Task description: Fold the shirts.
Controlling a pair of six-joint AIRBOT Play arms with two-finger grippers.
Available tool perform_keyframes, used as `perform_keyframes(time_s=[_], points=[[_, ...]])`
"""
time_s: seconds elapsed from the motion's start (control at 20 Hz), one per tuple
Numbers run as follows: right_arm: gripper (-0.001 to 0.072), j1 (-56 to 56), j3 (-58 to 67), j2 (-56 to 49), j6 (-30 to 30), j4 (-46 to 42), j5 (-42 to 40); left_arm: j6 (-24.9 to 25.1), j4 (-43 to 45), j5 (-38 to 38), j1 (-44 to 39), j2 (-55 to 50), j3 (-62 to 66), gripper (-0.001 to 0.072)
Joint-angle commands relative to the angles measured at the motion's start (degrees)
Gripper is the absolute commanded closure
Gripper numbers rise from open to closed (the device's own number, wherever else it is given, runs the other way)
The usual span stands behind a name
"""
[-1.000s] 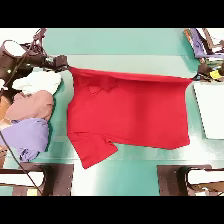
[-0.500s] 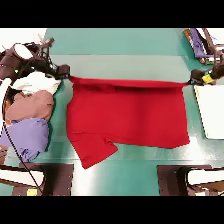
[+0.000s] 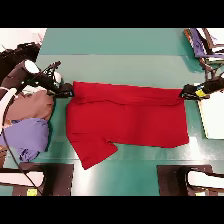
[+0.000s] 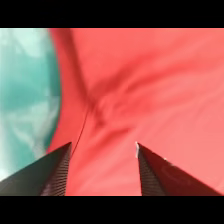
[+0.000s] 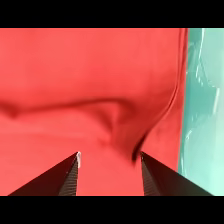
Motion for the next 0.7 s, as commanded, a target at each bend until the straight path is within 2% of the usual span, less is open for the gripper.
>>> perform_keyframes(time_s=[0.0,0.3,0.45,0.65], points=[[0.0270,-2.38,-0.85,7.08,0.07,-0.28,5.09,-2.84,4.76,-2.95,-0.02,10.86,-10.25,0.0236],[0.0270,-4.55,-0.83,15.13,0.07,0.22,4.94,-6.97,-0.31,-2.99,-0.02,35.12,-41.05,0.0236],[0.0270,-3.41,-0.83,15.72,0.11,0.22,5.31,-6.71,-6.19,-1.29,-0.04,38.29,-47.74,0.0236],[0.0270,-0.98,-0.83,15.67,0.15,0.20,5.70,-3.63,-12.68,4.52,-0.04,38.27,-51.76,0.0236]])
